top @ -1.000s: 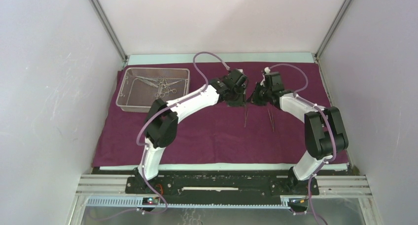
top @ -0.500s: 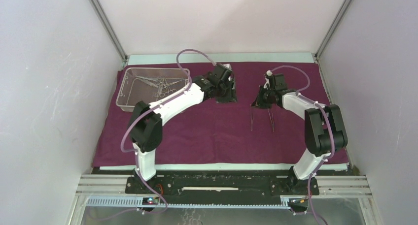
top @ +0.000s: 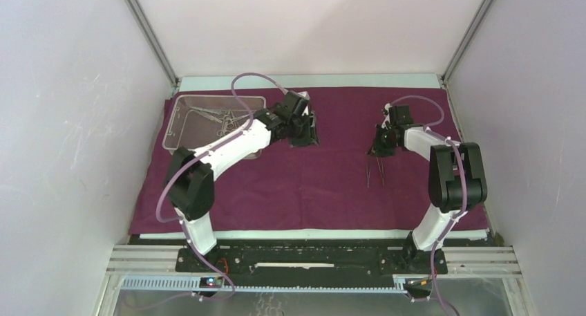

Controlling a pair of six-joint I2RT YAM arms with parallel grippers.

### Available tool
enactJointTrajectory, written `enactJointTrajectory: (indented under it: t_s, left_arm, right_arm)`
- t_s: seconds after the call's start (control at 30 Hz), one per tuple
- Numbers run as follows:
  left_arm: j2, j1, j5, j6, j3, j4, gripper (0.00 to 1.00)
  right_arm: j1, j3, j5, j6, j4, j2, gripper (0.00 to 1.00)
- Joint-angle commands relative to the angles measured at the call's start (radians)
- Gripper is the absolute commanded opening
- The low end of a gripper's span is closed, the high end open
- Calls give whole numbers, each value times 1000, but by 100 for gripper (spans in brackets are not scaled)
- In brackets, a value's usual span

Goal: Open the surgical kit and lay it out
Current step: Place the medical item in the surgical kit.

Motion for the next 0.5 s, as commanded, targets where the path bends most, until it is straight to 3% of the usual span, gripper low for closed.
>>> enactJointTrajectory:
  t_s: [0.0,0.47]
  left_arm:
    - [-79,20,19,31,-23,24,49]
    - [-75,38,27,38,-30,23,48]
  right_arm:
    - [-7,70,36,-49,-18,36,0]
    - [-3,137,86,-101,-78,88,0]
